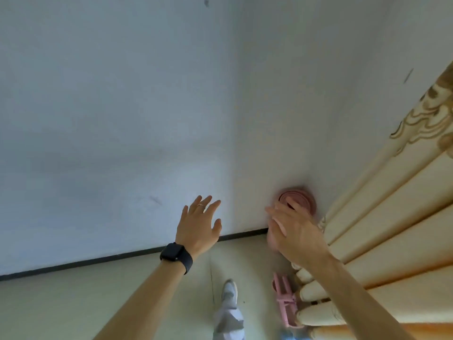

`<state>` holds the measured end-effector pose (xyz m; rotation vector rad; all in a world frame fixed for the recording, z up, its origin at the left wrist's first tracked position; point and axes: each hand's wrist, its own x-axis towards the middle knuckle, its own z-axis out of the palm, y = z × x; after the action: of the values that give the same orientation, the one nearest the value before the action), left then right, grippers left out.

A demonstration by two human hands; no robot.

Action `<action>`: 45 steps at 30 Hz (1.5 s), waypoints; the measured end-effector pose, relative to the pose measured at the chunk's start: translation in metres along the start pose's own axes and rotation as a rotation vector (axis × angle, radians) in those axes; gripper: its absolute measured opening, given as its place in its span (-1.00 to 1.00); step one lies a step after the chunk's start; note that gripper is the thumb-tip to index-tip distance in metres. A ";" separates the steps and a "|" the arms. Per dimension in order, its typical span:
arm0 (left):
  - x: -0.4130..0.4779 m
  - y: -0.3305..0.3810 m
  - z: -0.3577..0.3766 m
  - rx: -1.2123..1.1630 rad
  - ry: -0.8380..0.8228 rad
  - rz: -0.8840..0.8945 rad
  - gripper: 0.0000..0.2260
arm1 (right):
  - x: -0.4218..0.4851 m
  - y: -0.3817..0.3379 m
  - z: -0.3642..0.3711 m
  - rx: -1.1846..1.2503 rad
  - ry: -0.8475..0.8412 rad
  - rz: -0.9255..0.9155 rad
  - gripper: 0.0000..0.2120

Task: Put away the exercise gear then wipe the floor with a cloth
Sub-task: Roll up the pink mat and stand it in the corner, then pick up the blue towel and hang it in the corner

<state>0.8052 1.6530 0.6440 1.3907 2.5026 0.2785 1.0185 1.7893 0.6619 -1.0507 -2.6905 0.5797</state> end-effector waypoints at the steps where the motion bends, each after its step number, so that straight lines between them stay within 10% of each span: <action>1: -0.020 -0.013 -0.007 0.004 0.019 -0.044 -0.52 | -0.004 -0.016 0.001 0.013 -0.019 -0.027 -0.51; 16: -0.430 -0.281 -0.127 0.082 0.410 -0.890 -0.53 | -0.075 -0.452 0.104 0.034 -0.300 -0.951 -0.59; 26: -0.716 -0.458 -0.164 0.101 0.503 -1.256 -0.52 | -0.219 -0.731 0.222 0.127 -0.450 -1.192 -0.56; 45: -0.856 -0.793 -0.256 0.066 0.735 -1.496 -0.56 | -0.234 -1.146 0.401 0.194 -0.501 -1.477 -0.55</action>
<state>0.5211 0.4998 0.7714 -0.9642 3.2682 0.3737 0.3661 0.7453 0.7777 1.2549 -2.7319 0.7199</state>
